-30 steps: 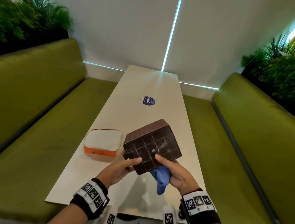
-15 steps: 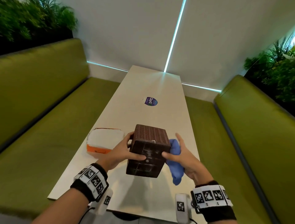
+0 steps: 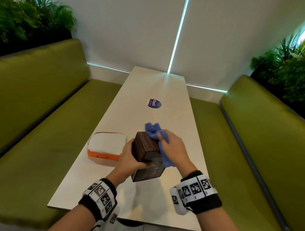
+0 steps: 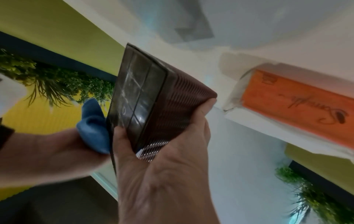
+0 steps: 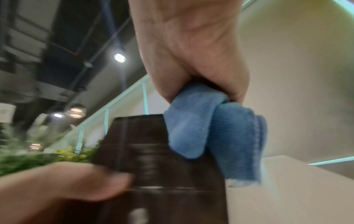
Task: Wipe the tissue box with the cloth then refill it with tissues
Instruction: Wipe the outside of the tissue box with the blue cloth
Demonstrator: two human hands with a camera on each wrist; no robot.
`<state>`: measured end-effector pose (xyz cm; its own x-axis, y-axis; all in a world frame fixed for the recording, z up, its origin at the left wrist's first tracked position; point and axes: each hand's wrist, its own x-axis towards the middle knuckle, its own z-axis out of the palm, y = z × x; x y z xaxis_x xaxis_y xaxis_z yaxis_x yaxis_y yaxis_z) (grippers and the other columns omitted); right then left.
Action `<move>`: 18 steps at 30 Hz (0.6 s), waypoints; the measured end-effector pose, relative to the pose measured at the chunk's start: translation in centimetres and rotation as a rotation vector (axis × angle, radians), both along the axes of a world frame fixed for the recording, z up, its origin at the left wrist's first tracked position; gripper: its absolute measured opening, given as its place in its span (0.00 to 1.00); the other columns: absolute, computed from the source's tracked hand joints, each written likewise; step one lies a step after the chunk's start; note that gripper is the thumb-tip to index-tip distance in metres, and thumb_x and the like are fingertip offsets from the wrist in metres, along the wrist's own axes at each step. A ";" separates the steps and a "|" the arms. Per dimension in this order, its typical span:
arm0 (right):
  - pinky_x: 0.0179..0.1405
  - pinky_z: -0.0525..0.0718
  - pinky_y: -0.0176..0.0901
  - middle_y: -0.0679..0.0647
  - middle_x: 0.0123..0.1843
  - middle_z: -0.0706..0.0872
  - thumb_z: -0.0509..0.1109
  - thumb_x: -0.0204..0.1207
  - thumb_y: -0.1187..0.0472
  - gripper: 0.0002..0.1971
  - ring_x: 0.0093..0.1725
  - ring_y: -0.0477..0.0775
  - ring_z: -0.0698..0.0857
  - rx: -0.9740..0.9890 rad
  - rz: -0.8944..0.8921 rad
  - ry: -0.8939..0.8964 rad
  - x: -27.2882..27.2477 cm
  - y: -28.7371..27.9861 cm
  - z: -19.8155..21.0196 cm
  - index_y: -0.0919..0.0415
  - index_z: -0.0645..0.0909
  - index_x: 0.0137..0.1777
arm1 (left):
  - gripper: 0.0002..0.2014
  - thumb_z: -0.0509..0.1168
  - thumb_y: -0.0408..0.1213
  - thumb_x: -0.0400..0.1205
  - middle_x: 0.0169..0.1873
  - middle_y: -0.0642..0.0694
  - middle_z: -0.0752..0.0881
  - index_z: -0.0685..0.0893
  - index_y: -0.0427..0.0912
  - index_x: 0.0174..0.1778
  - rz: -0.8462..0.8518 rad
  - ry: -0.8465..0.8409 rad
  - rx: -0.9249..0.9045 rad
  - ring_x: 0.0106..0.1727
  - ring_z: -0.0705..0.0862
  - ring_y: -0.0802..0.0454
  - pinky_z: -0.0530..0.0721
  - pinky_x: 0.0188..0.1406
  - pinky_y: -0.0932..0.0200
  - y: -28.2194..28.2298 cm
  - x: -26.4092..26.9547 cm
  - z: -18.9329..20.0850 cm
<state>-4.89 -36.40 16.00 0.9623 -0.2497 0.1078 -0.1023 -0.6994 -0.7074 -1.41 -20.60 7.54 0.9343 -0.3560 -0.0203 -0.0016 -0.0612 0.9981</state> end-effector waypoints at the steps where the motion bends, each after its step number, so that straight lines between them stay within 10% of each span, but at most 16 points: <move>1: 0.46 0.72 0.39 0.53 0.51 0.85 0.58 0.85 0.57 0.10 0.59 0.60 0.84 0.020 -0.047 0.047 0.1 -1.2 -0.3 0.53 0.82 0.56 | 0.42 0.86 0.27 0.59 0.56 0.60 0.83 0.72 0.62 0.59 0.000 0.011 0.003 0.55 0.85 0.66 0.86 0.44 0.69 0.3 -0.1 -0.2; 9: 0.63 0.74 0.49 0.51 0.51 0.89 0.62 0.83 0.58 0.10 0.54 0.53 0.84 -0.174 0.106 -0.055 -0.5 5.1 -0.3 0.52 0.85 0.54 | 0.43 0.84 0.43 0.52 0.56 0.52 0.87 0.76 0.51 0.64 -0.012 0.009 0.030 0.58 0.87 0.58 0.89 0.52 0.57 -0.8 -0.1 -0.4; 18: 0.48 0.78 0.46 0.52 0.50 0.88 0.60 0.85 0.53 0.12 0.55 0.59 0.86 -0.080 -0.050 0.050 -0.4 0.1 0.2 0.51 0.85 0.54 | 0.43 0.86 0.29 0.60 0.58 0.58 0.83 0.71 0.59 0.64 -0.020 0.017 0.023 0.50 0.84 0.77 0.85 0.42 0.73 0.3 0.0 -0.2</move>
